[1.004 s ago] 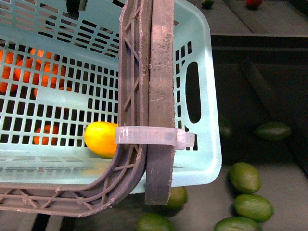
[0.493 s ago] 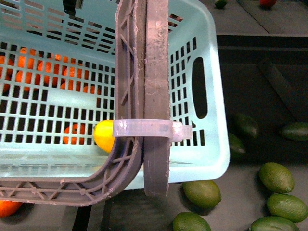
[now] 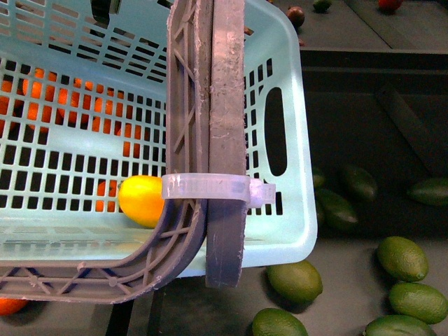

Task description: Pick mango and avocado into basket

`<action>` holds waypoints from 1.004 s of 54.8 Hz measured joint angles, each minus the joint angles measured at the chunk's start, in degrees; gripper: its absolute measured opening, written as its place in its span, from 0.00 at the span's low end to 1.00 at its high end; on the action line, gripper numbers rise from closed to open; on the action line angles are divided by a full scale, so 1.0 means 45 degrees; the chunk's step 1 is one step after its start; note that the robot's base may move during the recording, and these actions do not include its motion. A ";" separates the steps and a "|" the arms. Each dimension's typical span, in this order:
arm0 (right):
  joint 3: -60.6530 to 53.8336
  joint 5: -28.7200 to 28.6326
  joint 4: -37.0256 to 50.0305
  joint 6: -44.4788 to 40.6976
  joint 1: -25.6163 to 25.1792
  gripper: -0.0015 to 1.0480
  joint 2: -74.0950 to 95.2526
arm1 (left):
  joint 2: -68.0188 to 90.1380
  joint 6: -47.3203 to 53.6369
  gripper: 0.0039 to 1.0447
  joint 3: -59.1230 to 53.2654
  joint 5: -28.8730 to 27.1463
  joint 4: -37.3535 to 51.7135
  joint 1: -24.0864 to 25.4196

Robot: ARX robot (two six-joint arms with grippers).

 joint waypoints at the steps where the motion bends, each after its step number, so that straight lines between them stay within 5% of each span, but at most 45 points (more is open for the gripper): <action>1: 0.0165 -0.0136 0.0058 -0.0136 -0.0068 0.93 0.0593 | 0.0000 -0.0010 0.07 0.0000 0.0015 0.0000 0.0000; 21: 0.2506 -0.2210 0.1894 -0.2749 0.0204 0.93 0.8480 | 0.0000 -0.0005 0.07 0.0000 -0.0010 0.0000 -0.0019; 55: 0.4726 -0.2385 0.2516 -0.2662 0.1345 0.93 1.2726 | 0.0000 -0.0005 0.07 0.0000 0.0000 0.0000 -0.0019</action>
